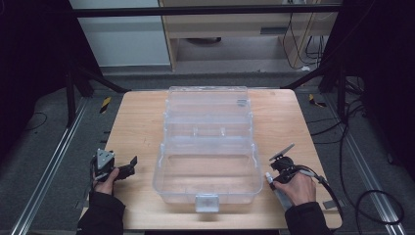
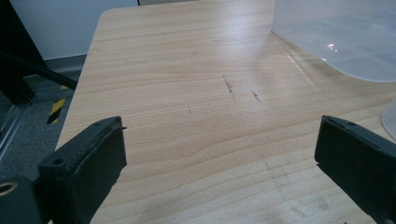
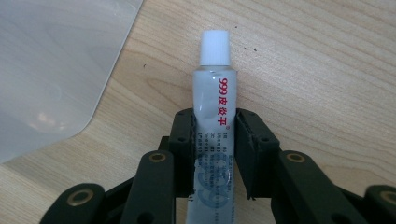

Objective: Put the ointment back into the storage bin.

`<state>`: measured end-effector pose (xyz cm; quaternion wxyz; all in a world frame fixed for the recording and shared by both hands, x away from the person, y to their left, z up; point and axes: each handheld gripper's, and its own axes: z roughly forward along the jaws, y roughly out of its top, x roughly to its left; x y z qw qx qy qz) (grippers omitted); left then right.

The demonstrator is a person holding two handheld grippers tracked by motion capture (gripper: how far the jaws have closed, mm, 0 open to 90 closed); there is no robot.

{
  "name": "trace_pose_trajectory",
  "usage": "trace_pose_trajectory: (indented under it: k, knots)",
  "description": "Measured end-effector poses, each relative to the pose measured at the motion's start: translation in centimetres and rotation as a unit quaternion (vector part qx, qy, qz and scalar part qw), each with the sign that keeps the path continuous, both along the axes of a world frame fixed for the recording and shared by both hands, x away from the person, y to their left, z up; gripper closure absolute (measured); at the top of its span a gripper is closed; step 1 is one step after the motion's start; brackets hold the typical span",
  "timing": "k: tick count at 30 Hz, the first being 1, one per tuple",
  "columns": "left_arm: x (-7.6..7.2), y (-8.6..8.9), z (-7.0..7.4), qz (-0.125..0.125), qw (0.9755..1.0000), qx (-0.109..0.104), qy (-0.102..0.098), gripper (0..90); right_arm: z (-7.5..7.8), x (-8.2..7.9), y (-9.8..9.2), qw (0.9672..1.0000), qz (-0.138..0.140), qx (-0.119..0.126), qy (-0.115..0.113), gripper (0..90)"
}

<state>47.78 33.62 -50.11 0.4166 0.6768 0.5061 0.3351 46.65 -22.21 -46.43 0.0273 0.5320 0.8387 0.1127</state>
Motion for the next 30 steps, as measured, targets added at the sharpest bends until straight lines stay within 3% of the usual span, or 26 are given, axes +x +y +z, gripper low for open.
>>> trace_pose_trajectory:
  k: [20, 25, 26, 30]
  knots:
    - [0.0, 0.0, 0.0, 0.001, 1.0000, 0.000, 0.000, 1.5, 0.1, 0.2, 0.0, 0.9999, 0.009, -0.006, 0.008, 70.1]
    - [0.0, 0.0, 0.0, 0.002, 1.0000, 0.002, 0.001, 1.5, 1.3, -0.1, -0.4, 0.9999, 0.012, 0.002, -0.008, 70.1]
    - [0.0, 0.0, 0.0, 0.002, 1.0000, 0.002, 0.001, 1.5, 2.0, -0.2, -0.6, 0.9996, 0.012, 0.009, -0.022, 70.0]
    - [0.0, 0.0, 0.0, 0.003, 1.0000, 0.000, 0.002, 1.5, 3.0, -0.1, -0.9, 0.9990, 0.015, 0.018, -0.038, 70.0]
